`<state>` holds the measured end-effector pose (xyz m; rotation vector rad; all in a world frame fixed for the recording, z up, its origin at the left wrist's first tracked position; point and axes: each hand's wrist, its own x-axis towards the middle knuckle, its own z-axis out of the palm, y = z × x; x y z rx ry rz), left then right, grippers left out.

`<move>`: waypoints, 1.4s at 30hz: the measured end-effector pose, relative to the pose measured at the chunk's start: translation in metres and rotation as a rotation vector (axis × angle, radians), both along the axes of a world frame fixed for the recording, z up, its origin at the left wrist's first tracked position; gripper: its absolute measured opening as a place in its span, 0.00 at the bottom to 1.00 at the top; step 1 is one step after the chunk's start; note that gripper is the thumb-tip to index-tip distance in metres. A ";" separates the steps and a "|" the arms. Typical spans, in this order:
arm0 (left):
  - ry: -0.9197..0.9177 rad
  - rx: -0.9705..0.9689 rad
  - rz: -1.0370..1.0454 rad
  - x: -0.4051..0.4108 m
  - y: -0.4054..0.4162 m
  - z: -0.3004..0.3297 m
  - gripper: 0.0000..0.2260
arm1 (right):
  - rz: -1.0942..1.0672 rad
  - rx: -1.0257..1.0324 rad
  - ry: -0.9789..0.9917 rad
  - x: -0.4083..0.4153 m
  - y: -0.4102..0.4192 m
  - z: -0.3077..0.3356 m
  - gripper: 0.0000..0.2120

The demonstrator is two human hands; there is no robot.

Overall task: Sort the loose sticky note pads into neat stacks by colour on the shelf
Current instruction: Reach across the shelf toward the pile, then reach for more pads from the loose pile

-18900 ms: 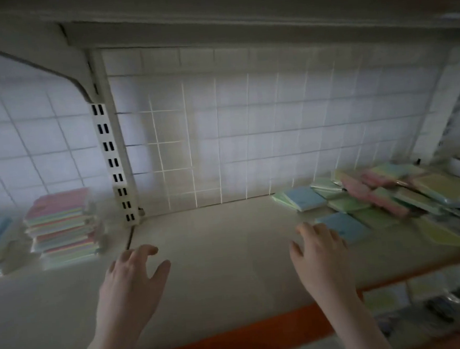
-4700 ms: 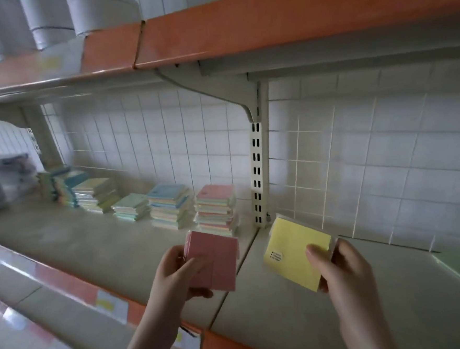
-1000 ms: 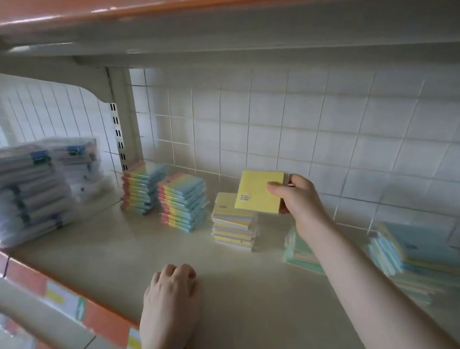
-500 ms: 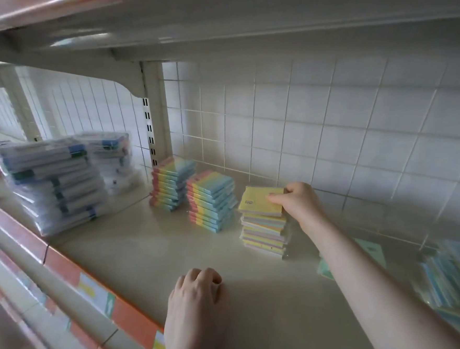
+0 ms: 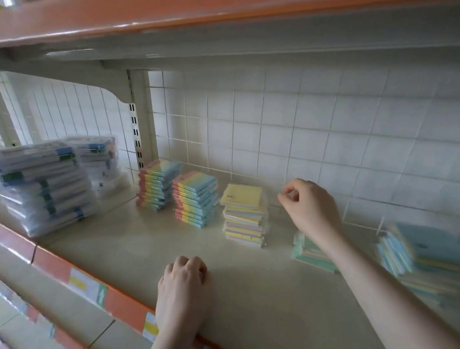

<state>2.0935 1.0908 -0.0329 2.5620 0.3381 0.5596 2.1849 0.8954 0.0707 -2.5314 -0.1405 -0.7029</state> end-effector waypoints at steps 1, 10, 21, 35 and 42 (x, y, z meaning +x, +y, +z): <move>0.007 0.021 0.001 0.000 -0.001 0.001 0.07 | -0.020 -0.021 -0.036 -0.011 -0.009 -0.001 0.07; 0.067 0.100 0.035 -0.011 -0.024 0.003 0.11 | -0.225 -0.184 -0.298 -0.110 -0.111 -0.046 0.06; -0.062 0.082 -0.164 -0.064 -0.154 0.005 0.11 | -0.443 -0.172 -0.257 -0.214 -0.249 -0.091 0.09; -0.094 0.010 -0.433 -0.174 -0.446 0.017 0.12 | -0.637 -0.197 -0.229 -0.365 -0.498 -0.082 0.09; -0.092 0.018 -0.532 -0.191 -0.538 0.034 0.12 | -0.792 -0.248 -0.103 -0.398 -0.590 -0.094 0.12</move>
